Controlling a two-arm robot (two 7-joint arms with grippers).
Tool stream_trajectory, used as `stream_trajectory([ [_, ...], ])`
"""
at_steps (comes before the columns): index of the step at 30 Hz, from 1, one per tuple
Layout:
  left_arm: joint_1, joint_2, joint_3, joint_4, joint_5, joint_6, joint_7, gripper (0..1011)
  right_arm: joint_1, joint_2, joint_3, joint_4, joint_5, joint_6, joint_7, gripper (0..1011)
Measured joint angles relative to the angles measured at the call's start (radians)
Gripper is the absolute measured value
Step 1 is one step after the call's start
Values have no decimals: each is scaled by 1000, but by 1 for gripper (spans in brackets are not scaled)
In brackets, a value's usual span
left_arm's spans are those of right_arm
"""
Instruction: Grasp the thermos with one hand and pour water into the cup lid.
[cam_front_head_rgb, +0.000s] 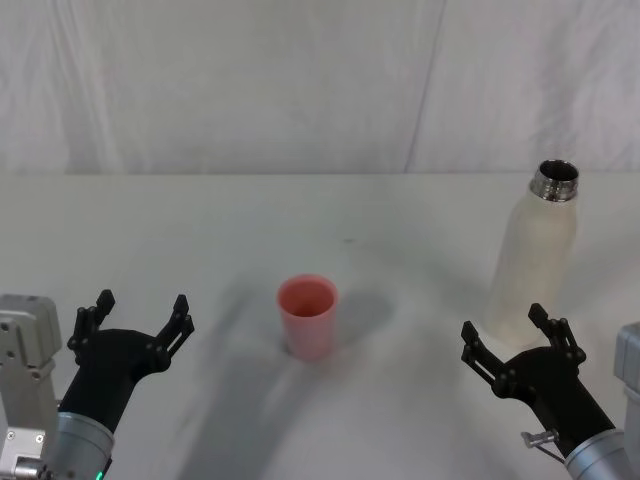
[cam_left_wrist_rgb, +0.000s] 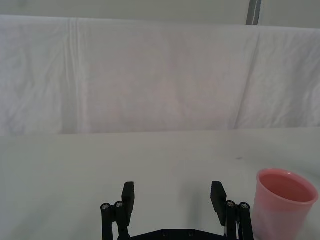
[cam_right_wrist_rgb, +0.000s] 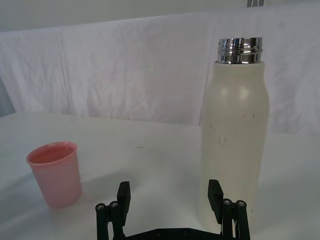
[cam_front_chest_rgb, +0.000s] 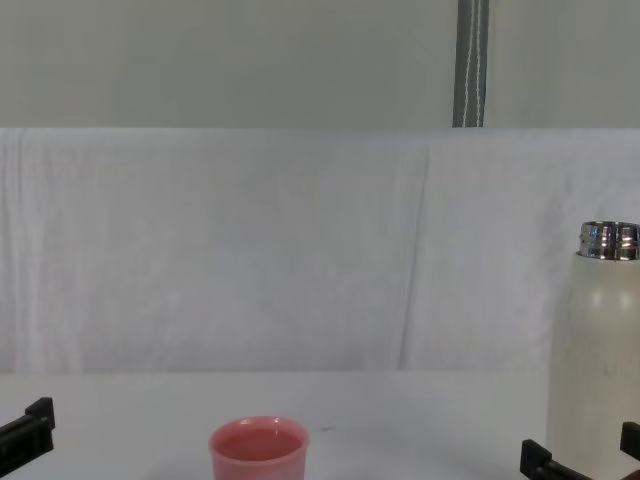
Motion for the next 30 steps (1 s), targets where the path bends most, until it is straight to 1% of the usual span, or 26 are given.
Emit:
stream_trajectory([
  [30,0,0,0,0,0,0,0,1001,-3,-1,0,1,4,-1,-3,1001],
])
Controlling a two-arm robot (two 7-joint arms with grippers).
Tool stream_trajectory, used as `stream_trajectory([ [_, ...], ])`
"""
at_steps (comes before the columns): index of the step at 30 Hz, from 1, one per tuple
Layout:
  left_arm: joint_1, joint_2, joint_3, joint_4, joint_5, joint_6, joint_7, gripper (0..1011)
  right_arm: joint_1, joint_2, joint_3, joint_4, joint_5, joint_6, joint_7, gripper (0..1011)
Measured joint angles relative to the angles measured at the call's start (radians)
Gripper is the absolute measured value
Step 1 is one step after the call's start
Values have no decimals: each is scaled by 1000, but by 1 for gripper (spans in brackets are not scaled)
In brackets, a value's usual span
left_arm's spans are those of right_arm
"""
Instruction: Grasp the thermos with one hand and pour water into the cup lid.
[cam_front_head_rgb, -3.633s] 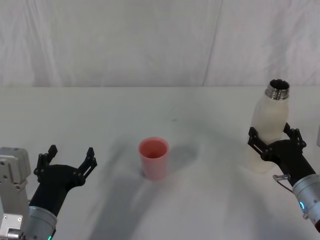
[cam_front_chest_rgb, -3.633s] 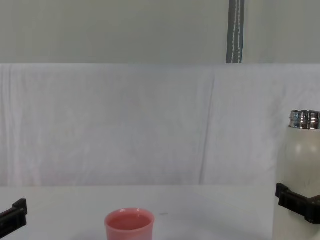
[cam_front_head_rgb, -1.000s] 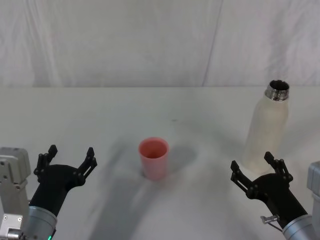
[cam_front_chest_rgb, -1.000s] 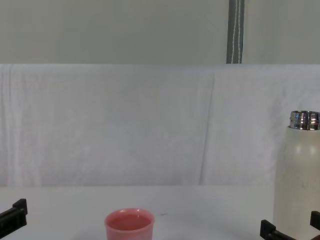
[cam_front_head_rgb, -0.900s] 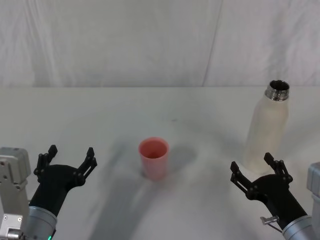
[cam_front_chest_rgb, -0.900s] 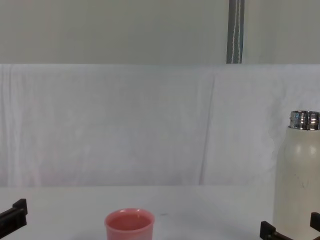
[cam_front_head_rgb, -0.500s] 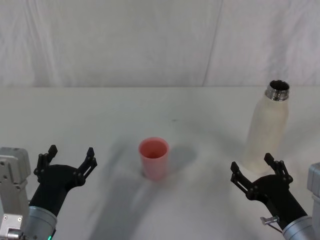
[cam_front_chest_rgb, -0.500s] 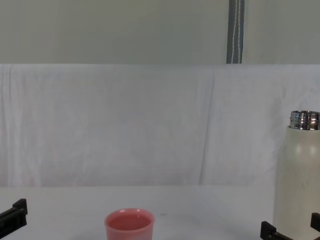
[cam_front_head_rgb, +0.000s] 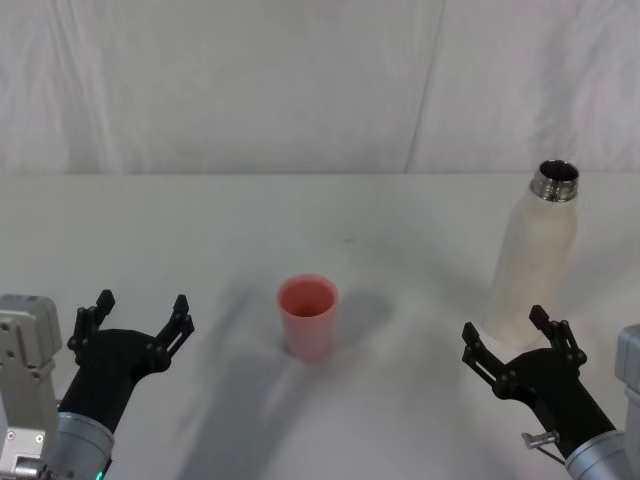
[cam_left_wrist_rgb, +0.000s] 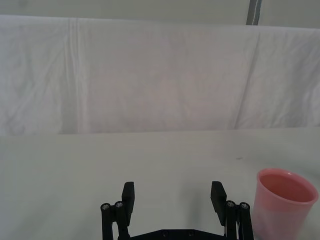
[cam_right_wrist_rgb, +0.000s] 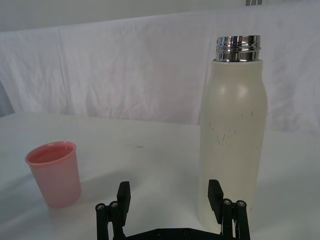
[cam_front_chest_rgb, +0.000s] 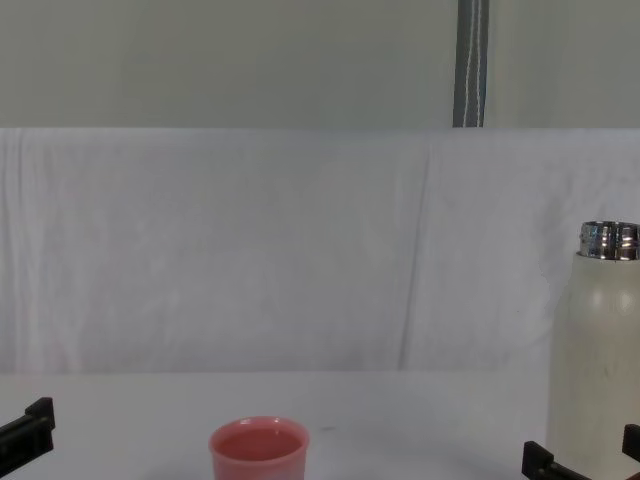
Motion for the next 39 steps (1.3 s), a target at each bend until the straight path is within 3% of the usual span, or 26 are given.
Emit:
stream_trajectory([
  [39,0,0,0,0,0,0,0,1001,1,0,0,0,-1,0,0,1001],
])
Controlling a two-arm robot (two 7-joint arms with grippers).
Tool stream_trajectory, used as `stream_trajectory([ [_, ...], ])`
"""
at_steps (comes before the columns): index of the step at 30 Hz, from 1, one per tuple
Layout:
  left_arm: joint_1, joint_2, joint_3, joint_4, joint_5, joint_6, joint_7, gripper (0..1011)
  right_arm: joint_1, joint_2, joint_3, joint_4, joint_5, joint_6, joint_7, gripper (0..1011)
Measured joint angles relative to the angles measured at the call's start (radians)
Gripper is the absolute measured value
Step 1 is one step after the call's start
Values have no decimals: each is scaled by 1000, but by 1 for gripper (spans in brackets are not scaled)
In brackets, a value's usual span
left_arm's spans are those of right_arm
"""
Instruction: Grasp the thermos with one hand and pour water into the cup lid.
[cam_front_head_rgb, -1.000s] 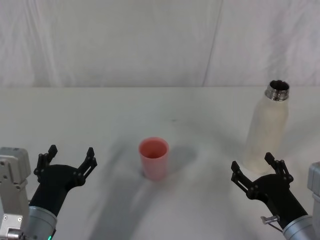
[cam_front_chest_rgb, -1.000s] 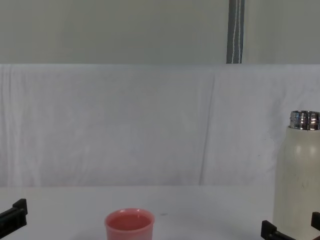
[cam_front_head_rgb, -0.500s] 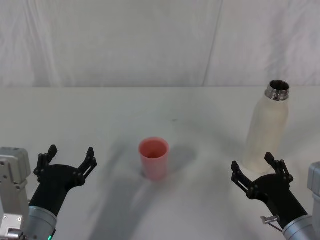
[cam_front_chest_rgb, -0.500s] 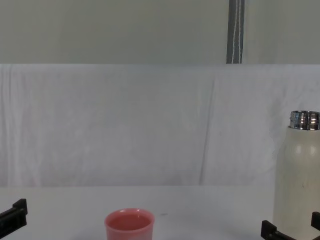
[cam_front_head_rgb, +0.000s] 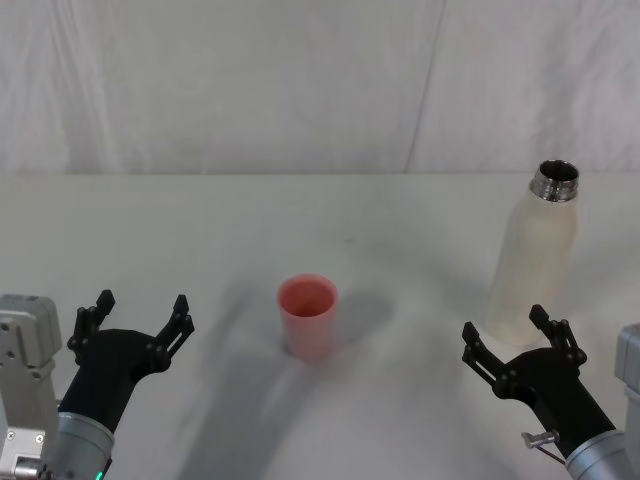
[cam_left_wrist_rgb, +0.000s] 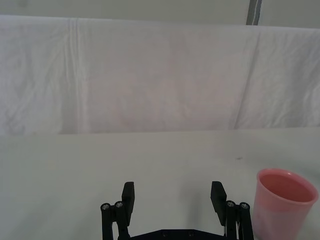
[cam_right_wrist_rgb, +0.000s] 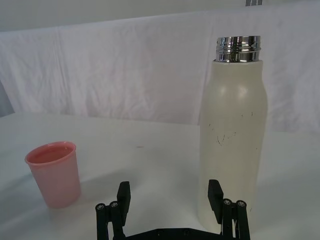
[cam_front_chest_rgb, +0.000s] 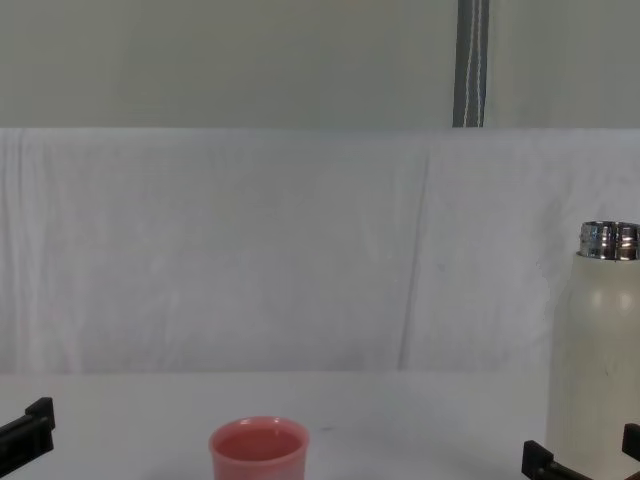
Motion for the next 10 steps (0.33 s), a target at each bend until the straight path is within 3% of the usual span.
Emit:
stream_trajectory([
  [10,0,0,0,0,0,0,0,1001,0,0,0,0,0,0,0,1001],
])
